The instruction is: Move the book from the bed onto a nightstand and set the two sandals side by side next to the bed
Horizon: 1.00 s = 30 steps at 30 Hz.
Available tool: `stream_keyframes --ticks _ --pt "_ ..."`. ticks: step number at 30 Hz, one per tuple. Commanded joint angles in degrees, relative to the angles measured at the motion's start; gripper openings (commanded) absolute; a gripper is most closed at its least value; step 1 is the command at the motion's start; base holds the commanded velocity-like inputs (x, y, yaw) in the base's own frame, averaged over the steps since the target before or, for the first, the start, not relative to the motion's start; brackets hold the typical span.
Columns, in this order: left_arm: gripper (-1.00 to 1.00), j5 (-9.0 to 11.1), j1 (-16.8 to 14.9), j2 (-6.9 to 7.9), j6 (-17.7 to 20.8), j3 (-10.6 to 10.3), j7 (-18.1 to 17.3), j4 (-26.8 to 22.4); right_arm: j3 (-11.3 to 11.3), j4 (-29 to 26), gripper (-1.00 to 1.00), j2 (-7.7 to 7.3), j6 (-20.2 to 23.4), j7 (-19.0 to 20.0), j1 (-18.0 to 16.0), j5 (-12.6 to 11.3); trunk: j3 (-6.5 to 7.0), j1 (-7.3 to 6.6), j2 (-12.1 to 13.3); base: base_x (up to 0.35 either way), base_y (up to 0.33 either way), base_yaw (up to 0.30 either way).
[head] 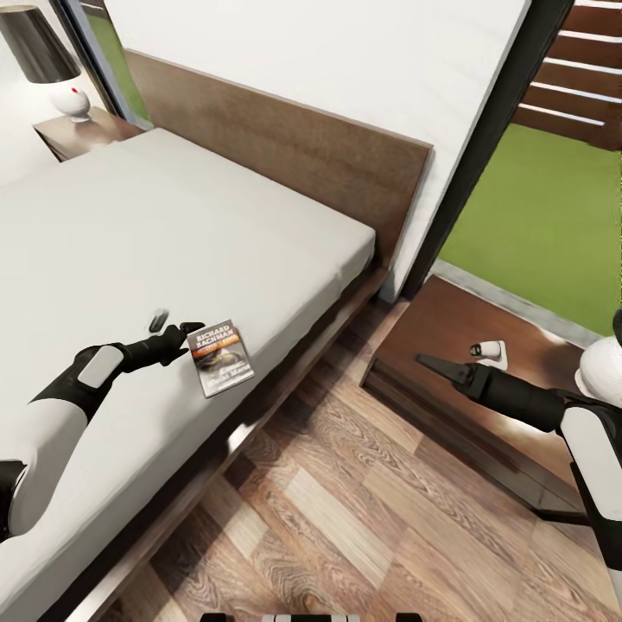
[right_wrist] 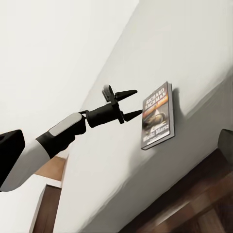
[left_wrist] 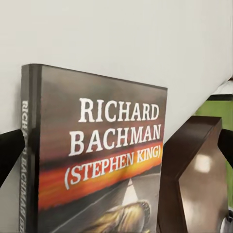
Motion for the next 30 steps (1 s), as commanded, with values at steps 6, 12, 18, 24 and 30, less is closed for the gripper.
stream_keyframes --ticks 6,12,18,24,30 --pt "1.0 0.27 -0.02 0.05 0.18 -0.19 -0.07 0.0 -0.04 0.0 1.0 0.02 0.23 0.18 -0.04 0.06 -0.03 0.0 -0.02 0.0 0.0 -0.025" --pt "1.0 0.27 -0.02 0.05 0.18 -0.19 -0.07 0.0 -0.04 0.0 1.0 0.02 0.24 0.18 -0.04 0.06 -0.03 0.0 -0.02 0.0 0.0 -0.008" --pt "1.0 0.27 0.02 0.15 0.12 -0.16 -0.42 -0.15 0.01 0.0 1.0 0.07 0.23 0.13 -0.04 0.11 -0.03 0.0 -0.02 0.0 0.0 -0.002" --pt "1.0 0.53 1.08 1.04 0.93 0.24 -1.59 -4.53 0.11 0.02 1.0 0.29 0.13 -0.14 -0.04 0.39 -0.03 0.0 -0.02 0.0 0.0 0.0" --pt "1.0 1.42 9.35 3.95 8.28 6.33 -0.17 -26.91 0.58 0.96 1.0 0.44 0.26 -0.59 -0.09 0.63 -0.03 0.0 -0.02 0.0 0.0 0.0"
